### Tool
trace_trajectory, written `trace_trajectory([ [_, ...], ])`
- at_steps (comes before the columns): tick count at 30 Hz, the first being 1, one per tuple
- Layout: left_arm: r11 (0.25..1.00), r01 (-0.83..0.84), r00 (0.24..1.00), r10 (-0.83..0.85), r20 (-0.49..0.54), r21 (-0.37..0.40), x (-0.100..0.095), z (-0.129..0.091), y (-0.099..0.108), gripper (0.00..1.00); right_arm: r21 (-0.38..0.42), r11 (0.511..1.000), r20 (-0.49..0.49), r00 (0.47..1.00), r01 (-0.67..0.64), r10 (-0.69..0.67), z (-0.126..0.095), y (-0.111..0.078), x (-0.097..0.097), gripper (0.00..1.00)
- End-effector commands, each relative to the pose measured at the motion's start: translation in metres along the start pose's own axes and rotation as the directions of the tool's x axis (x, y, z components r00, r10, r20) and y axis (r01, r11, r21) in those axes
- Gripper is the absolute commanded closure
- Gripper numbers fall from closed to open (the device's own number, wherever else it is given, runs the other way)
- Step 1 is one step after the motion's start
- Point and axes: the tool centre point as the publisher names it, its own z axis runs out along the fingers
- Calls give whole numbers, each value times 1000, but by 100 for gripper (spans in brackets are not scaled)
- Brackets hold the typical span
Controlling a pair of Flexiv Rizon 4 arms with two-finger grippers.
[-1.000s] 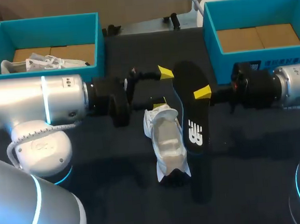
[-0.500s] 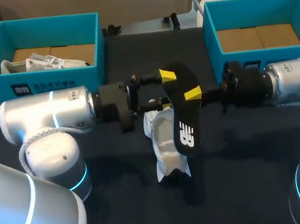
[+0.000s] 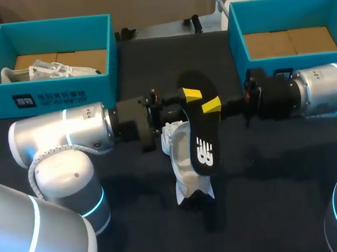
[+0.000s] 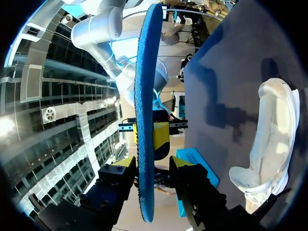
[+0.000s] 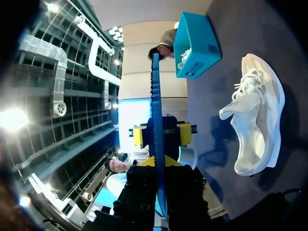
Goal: Take the shoe out of the shoebox, open the shoe tongue, remove and reinsert the insole, then place the shoe into the shoebox
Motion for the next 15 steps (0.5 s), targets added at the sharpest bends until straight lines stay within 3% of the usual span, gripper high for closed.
trace_trajectory([
  [1,1000,-2,1000,2,-4,-1,1,4,-1,57,2,1000,7,1000,0,0,1,-2,2,100],
  [15,1000,2,1000,-2,-21,3,5,7,-2,73,13,1000,4,1000,1,-1,3,-5,1,100],
])
